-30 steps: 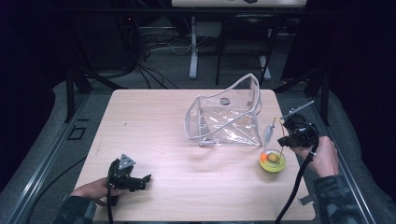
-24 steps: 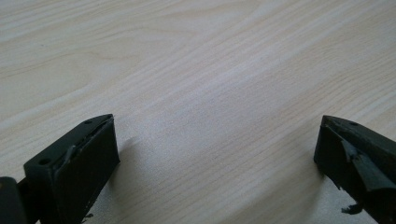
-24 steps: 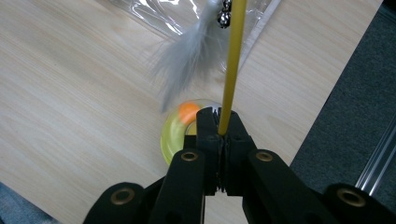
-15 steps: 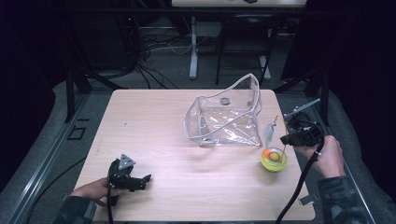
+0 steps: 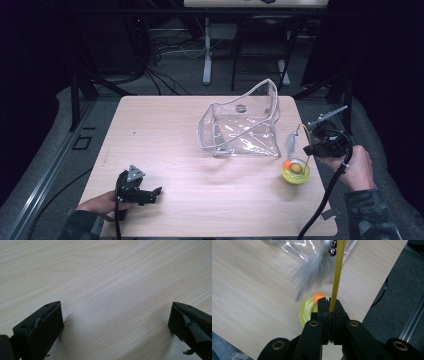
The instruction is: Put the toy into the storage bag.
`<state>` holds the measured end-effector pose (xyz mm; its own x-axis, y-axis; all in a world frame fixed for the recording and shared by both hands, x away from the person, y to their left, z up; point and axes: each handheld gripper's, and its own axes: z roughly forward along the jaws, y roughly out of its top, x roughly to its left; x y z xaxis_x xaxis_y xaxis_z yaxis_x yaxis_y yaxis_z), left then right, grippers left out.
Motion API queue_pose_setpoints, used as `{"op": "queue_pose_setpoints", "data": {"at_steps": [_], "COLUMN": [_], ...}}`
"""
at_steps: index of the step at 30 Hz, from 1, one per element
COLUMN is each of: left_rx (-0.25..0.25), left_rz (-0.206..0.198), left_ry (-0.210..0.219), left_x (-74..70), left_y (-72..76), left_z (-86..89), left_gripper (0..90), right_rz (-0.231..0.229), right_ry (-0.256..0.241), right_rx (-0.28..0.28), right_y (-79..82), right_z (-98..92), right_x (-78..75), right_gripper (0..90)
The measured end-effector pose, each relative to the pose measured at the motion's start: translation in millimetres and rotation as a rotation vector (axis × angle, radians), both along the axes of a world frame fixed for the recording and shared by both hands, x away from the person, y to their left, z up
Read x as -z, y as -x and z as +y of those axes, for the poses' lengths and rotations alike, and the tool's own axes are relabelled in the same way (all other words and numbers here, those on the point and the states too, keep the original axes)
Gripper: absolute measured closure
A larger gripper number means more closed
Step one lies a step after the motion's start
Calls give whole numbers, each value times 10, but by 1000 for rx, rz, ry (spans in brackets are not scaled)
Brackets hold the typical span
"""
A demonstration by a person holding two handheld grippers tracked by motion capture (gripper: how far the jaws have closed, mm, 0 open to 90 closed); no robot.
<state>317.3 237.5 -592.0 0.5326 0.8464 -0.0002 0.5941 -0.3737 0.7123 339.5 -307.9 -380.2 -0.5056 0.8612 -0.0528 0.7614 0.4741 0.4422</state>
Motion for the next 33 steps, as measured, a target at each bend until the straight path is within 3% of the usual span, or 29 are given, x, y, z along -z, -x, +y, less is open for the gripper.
{"op": "queue_pose_setpoints", "data": {"at_steps": [15, 16, 17, 22, 23, 24, 33], "left_rx": [2, 0, 0, 0, 0, 1, 4], "left_rz": [-1, 0, 0, 0, 0, -1, -1], "left_ry": [-2, 0, 0, -1, -1, -2, -5], "left_x": [-1, 0, 0, 0, 0, 0, -2], "left_y": [-1, 0, 0, 0, 0, -1, -2], "left_z": [1, 0, 0, 0, 0, 1, 3], "left_gripper": [0, 0, 0, 0, 0, 0, 0], "right_rz": [-5, 62, 30, -23, -23, -9, -5], "right_ry": [5, -24, -7, -42, -42, 24, 32], "right_rx": [19, -15, -3, 0, 0, 26, 29], "right_y": [-124, -143, -151, -203, -203, -211, -268], "right_z": [-44, -70, -62, -60, -60, -51, -65], "right_x": [-54, -97, -92, -101, -101, -151, -194], "right_gripper": [888, 887, 887, 887, 887, 887, 887]}}
